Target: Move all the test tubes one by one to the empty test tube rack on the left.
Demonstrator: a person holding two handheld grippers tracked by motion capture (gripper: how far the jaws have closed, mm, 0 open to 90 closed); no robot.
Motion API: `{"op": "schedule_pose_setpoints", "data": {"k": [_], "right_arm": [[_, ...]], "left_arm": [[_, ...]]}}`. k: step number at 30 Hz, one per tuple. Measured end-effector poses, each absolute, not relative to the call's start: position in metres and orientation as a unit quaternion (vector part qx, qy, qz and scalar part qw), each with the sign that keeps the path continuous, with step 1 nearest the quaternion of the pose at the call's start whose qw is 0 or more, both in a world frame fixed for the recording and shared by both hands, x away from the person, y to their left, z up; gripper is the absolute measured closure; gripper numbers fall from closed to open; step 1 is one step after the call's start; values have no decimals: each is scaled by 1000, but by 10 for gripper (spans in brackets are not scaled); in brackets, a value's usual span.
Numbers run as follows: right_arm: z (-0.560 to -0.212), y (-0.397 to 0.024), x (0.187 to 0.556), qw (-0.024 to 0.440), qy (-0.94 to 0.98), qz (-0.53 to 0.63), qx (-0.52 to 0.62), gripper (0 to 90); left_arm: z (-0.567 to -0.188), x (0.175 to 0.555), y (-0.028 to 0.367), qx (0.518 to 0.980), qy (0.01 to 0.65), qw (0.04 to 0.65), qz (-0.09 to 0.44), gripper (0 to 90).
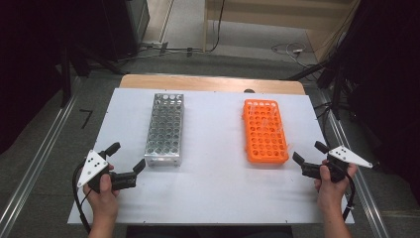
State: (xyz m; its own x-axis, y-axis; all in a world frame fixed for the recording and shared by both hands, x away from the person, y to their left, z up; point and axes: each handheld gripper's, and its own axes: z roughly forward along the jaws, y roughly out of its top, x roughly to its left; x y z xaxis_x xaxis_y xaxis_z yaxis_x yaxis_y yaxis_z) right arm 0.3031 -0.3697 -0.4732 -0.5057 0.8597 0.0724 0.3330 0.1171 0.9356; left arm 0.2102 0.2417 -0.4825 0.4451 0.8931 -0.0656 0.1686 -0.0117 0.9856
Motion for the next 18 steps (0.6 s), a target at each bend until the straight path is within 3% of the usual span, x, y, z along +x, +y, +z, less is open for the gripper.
{"op": "schedule_pose_setpoints", "data": {"k": [18], "right_arm": [[-456,-358,314,210,718,518,414,30]], "left_arm": [[-476,217,230,636,432,566,298,0]]}}
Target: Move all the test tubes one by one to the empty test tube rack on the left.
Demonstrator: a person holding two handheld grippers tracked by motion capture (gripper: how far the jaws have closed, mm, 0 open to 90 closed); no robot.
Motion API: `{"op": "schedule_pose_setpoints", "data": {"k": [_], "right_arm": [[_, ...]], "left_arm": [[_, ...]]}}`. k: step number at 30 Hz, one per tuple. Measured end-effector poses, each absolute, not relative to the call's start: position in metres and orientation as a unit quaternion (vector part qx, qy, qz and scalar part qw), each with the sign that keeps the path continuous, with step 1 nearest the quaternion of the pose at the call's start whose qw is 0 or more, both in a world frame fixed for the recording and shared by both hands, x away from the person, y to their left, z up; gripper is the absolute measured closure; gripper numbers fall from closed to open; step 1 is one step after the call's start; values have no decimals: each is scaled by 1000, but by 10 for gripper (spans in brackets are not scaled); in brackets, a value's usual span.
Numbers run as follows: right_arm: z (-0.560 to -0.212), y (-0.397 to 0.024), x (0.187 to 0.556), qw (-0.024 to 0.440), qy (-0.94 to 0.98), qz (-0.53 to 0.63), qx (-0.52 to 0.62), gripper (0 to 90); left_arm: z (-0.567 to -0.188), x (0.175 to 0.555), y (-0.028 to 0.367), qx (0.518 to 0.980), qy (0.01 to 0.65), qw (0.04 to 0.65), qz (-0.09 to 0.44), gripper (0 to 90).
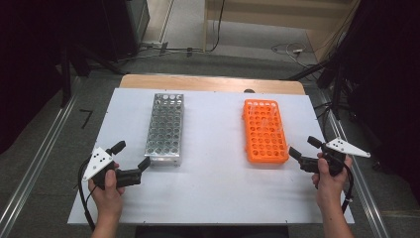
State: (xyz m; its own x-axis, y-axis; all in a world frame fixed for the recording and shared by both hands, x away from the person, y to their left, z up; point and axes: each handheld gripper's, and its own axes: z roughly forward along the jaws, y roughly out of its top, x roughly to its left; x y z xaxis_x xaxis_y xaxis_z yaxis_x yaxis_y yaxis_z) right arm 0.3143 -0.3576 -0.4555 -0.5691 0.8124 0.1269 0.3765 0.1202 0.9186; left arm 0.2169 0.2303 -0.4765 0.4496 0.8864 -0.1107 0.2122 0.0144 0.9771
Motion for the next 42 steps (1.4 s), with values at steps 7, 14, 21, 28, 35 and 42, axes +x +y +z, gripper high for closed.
{"op": "schedule_pose_setpoints", "data": {"k": [7,14,21,28,35,42], "right_arm": [[-461,-352,321,189,736,504,409,135],[-472,-343,317,173,752,495,400,321],[-481,-333,314,181,760,477,403,559],[-482,-331,312,200,754,476,405,693],[-487,-333,314,202,749,477,413,727],[-486,-335,315,197,745,483,416,740]], "left_arm": [[-475,216,224,647,425,558,298,0],[-475,215,220,656,421,555,291,0],[-472,212,219,653,420,560,288,0],[-471,209,217,652,421,562,286,0],[-470,208,214,655,417,560,290,0],[-468,208,211,656,416,560,288,0]]}}
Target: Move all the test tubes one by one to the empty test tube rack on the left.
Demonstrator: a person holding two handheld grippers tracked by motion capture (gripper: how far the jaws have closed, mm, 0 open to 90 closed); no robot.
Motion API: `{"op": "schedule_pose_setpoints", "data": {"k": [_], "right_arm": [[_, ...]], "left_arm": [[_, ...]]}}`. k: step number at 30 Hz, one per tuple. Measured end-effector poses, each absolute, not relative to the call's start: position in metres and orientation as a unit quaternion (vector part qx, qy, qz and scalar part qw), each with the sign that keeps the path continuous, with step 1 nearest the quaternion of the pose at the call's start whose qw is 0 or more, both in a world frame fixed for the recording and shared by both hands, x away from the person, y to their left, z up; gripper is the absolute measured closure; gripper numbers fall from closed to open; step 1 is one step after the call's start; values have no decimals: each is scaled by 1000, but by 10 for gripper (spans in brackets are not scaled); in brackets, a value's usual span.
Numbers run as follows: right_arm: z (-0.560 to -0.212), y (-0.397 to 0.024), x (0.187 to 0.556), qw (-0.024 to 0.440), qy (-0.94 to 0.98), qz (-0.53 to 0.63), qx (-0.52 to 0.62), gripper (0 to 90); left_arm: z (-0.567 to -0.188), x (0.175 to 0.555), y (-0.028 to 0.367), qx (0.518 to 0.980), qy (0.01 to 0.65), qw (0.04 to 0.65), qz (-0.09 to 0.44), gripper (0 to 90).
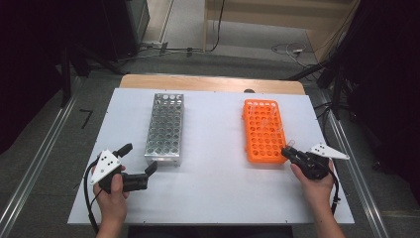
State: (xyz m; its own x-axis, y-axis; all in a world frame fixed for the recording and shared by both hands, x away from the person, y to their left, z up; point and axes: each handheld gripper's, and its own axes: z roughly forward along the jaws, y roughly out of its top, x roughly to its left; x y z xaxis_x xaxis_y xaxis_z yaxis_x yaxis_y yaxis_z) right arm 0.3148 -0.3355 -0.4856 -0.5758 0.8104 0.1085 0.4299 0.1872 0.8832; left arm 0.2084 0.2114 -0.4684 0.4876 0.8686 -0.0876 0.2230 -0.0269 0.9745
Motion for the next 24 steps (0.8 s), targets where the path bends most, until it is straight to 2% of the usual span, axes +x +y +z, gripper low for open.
{"op": "schedule_pose_setpoints", "data": {"k": [24], "right_arm": [[-439,-330,306,219,734,509,392,741]], "left_arm": [[-454,207,211,649,426,558,295,0]]}}
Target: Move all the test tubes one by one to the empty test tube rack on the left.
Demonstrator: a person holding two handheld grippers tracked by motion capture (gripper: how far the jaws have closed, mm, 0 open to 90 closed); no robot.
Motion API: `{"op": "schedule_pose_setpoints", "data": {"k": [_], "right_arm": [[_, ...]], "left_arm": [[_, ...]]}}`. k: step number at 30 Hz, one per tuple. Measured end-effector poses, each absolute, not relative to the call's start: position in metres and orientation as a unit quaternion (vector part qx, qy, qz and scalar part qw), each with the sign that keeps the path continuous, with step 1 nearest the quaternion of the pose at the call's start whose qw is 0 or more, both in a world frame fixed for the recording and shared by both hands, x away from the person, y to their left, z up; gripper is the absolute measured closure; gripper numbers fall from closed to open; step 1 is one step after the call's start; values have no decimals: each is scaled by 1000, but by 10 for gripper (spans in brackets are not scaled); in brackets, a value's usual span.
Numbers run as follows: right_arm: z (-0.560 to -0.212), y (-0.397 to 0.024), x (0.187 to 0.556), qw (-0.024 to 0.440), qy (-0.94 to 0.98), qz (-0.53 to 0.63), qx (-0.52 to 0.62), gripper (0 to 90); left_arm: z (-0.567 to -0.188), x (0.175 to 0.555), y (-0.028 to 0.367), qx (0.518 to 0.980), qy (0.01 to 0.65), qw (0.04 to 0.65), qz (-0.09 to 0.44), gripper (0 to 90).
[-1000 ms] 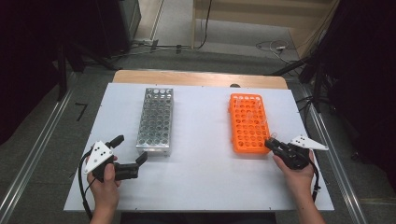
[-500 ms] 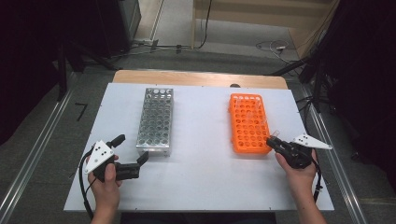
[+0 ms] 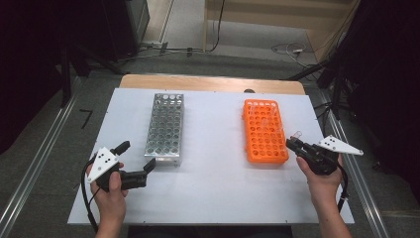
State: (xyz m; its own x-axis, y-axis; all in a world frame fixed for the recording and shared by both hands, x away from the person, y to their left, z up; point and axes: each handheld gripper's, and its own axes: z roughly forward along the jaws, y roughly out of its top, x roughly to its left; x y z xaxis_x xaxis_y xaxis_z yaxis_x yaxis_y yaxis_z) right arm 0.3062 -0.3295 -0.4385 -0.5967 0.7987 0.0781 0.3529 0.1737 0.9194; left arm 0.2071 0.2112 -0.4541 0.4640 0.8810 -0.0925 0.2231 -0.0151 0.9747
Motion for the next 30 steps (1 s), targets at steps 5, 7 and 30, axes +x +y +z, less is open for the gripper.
{"op": "schedule_pose_setpoints", "data": {"k": [5,7,30], "right_arm": [[-431,-312,304,212,749,507,370,741],[-430,-303,304,210,757,504,359,741],[-415,-216,303,142,801,509,280,741]], "left_arm": [[-449,209,205,650,420,568,278,0],[-447,211,202,657,418,567,268,0],[-409,235,149,698,354,584,217,0]]}}
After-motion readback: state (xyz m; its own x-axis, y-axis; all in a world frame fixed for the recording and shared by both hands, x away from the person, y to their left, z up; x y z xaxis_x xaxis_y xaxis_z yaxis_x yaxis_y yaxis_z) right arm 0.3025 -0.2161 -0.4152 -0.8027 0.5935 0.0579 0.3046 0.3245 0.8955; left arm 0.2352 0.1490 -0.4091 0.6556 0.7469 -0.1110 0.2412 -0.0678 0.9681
